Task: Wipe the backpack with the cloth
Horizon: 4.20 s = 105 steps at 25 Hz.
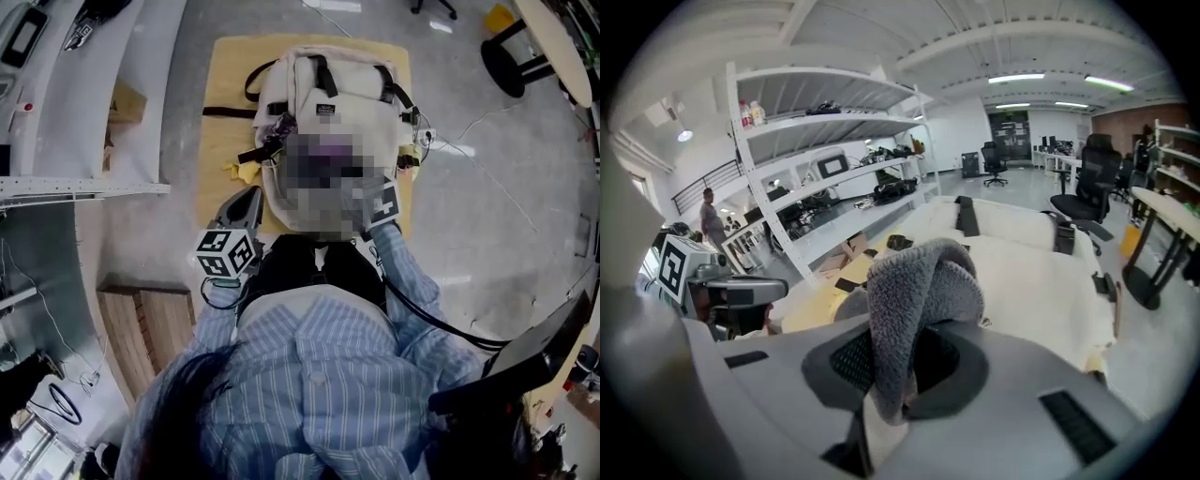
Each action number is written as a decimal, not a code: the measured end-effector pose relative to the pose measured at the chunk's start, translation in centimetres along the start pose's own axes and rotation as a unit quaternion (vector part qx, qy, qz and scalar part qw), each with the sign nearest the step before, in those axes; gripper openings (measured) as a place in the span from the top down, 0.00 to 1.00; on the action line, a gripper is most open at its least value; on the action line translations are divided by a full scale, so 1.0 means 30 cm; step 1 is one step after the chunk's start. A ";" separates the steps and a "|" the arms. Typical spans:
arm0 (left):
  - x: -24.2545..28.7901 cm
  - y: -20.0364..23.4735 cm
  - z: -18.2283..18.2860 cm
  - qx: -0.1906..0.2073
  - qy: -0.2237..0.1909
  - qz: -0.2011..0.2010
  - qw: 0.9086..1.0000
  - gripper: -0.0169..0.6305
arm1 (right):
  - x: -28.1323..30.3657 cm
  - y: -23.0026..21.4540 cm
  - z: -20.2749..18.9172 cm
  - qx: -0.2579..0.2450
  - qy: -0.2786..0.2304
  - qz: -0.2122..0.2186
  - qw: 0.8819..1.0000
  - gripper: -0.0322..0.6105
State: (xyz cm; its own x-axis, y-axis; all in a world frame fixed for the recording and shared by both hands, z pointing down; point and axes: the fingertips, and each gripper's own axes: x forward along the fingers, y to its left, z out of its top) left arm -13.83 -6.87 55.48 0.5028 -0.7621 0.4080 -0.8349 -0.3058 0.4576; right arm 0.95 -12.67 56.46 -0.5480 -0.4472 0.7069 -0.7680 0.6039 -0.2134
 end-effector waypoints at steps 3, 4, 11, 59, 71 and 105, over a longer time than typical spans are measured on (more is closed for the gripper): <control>0.027 -0.053 -0.008 0.003 0.003 -0.010 1.000 0.97 | -0.073 -0.099 -0.045 0.012 0.001 -0.028 1.000 0.87; 0.035 -0.072 -0.010 0.004 0.003 -0.012 1.000 0.97 | -0.100 -0.134 -0.061 0.015 0.003 -0.037 0.999 0.87; 0.080 -0.188 -0.032 0.005 0.006 -0.016 1.000 0.97 | -0.284 -0.373 -0.198 0.049 0.013 -0.089 0.995 0.87; -0.019 0.039 0.056 -0.015 -0.023 0.045 0.999 0.97 | 0.246 0.180 0.267 -0.110 0.026 0.085 0.990 0.87; 0.053 -0.049 0.040 -0.002 -0.009 0.023 1.000 0.97 | 0.048 -0.104 0.111 -0.029 0.017 0.024 0.999 0.87; 0.212 -0.329 -0.026 0.004 0.002 -0.002 1.000 0.97 | -0.463 -0.561 0.014 0.052 -0.051 -0.062 0.995 0.87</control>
State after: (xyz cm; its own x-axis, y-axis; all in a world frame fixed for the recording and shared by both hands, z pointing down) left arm -2.21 -8.24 54.18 0.5065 -0.7588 0.4095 -0.8348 -0.3126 0.4532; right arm 21.35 -16.88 49.94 -0.4733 -0.5822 0.6610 -0.8593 0.4702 -0.2012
